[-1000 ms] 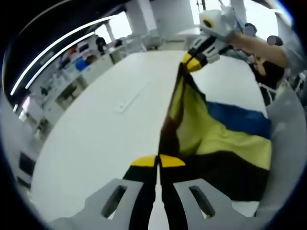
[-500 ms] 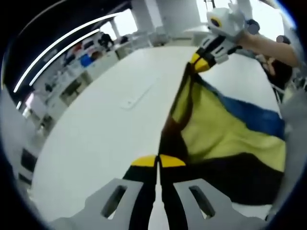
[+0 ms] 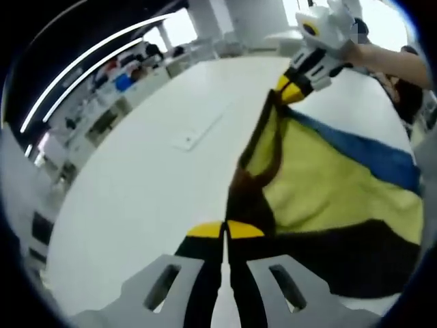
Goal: Fold the garment on the visible template until the final outline fits inside the template.
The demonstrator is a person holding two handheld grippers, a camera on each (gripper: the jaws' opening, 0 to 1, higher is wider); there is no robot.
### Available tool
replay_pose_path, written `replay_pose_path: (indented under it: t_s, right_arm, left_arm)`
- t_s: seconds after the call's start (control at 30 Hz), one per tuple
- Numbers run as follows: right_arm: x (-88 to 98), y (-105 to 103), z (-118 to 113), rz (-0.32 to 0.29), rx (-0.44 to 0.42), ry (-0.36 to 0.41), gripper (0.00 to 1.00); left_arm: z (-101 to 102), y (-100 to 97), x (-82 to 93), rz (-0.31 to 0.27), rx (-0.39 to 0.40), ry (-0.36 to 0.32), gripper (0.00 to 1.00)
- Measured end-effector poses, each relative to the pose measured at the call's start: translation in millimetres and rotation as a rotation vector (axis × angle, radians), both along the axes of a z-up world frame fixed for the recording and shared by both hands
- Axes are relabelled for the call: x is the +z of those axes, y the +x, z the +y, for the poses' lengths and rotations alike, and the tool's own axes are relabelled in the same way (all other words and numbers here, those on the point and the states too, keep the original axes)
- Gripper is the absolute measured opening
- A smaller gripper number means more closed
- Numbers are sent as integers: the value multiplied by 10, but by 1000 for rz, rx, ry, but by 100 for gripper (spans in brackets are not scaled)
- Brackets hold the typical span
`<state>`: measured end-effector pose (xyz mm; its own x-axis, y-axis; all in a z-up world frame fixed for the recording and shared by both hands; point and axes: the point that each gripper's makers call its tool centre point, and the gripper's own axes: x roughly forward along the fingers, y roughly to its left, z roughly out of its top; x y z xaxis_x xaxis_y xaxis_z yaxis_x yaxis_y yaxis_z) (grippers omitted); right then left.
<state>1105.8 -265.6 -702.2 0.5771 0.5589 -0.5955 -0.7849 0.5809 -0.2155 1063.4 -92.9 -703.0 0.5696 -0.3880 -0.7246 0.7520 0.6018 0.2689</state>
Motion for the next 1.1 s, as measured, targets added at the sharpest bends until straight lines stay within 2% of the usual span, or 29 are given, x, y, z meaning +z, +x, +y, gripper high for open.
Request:
replay_pose_path:
  t_s: [0.17, 0.37, 0.47, 0.6, 0.67, 0.7, 0.93, 1.1]
  right_arm:
    - [-85, 45, -18, 5, -10, -18, 2]
    - [-172, 120, -63, 3, -31, -36, 2]
    - [-152, 156, -79, -2, -42, -40, 2]
    - [-244, 241, -83, -11, -44, -57, 2]
    - [-279, 246, -83, -10, -44, -68, 2]
    - [-304, 250, -83, -12, -40, -78, 2]
    - [-425, 358, -93, -15, -53, -94, 2]
    - [-445, 340, -77, -19, -54, -101, 2]
  left_arm:
    - [-31, 62, -103, -2, 4, 22, 0]
    - [-66, 152, -141, -11, 32, 9, 0]
    - [-85, 158, -158, -14, 44, 4, 0]
    - [-74, 203, -231, -12, 58, 5, 0]
    - [-97, 146, -241, -3, 77, -15, 0]
    - [-108, 193, -249, 3, 82, -35, 0]
    - [-28, 387, -390, -5, 99, -5, 0]
    - [-31, 346, -456, -10, 101, 6, 0]
